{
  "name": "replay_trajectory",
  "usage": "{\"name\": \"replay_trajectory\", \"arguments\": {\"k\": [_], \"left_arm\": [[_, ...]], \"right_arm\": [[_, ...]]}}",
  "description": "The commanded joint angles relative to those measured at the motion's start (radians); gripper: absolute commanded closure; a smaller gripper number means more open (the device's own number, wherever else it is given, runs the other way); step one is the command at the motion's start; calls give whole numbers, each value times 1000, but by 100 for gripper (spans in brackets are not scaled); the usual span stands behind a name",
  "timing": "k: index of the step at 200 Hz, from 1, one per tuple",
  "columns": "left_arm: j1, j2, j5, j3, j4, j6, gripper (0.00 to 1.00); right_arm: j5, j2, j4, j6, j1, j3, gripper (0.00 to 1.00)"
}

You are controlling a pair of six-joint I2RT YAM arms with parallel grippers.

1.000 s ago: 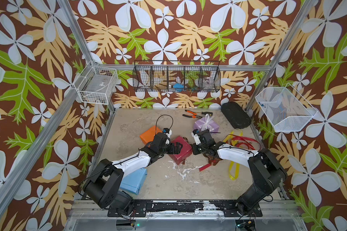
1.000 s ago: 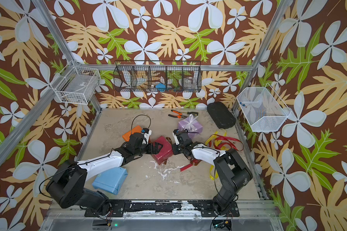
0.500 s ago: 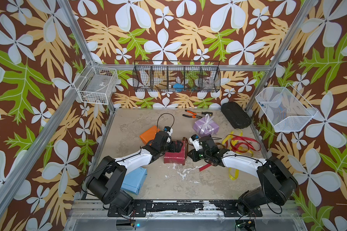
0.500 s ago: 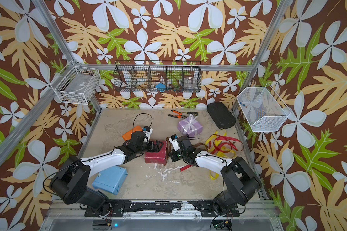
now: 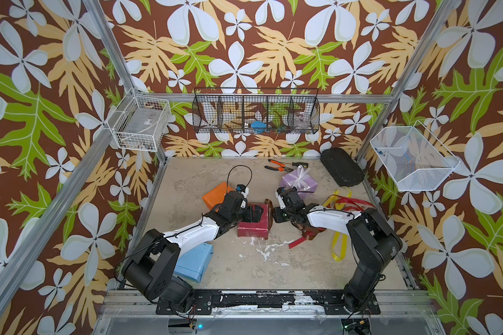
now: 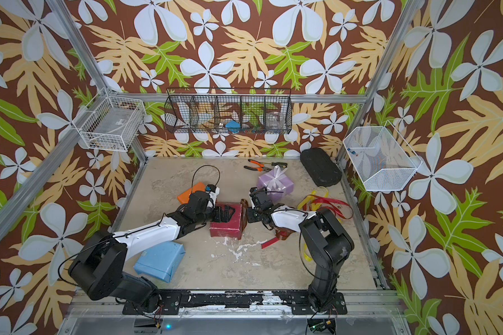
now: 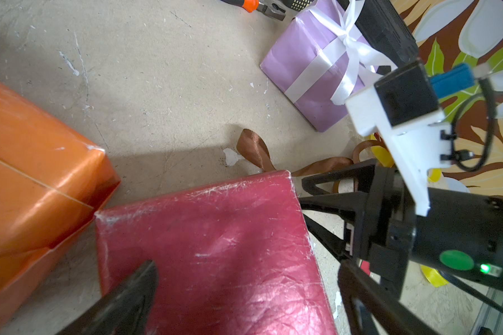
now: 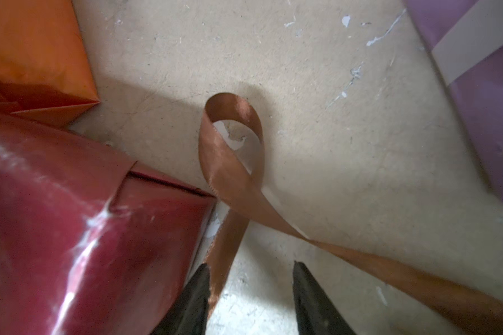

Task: Untie the ribbon bows on the gift boxes
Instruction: Adjust the gift box at the center of the board, then adjust the ribbon at the center of the board.

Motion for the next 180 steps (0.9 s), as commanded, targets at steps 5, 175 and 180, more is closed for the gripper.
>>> {"name": "replay_trajectory", "arguments": {"k": [5,175,180], "left_arm": [[2,10,7,-5,-55,1,0],[-141,-17,79,94,-39,-86,0],[-159,-11,70,109,-38,-92,0]], "right_arm": [[-73,35,92,24,0,15,49],[262,-349,-126,-8,-375,-154,100],[252,-357,-123,-4,-415,-161,100]]}}
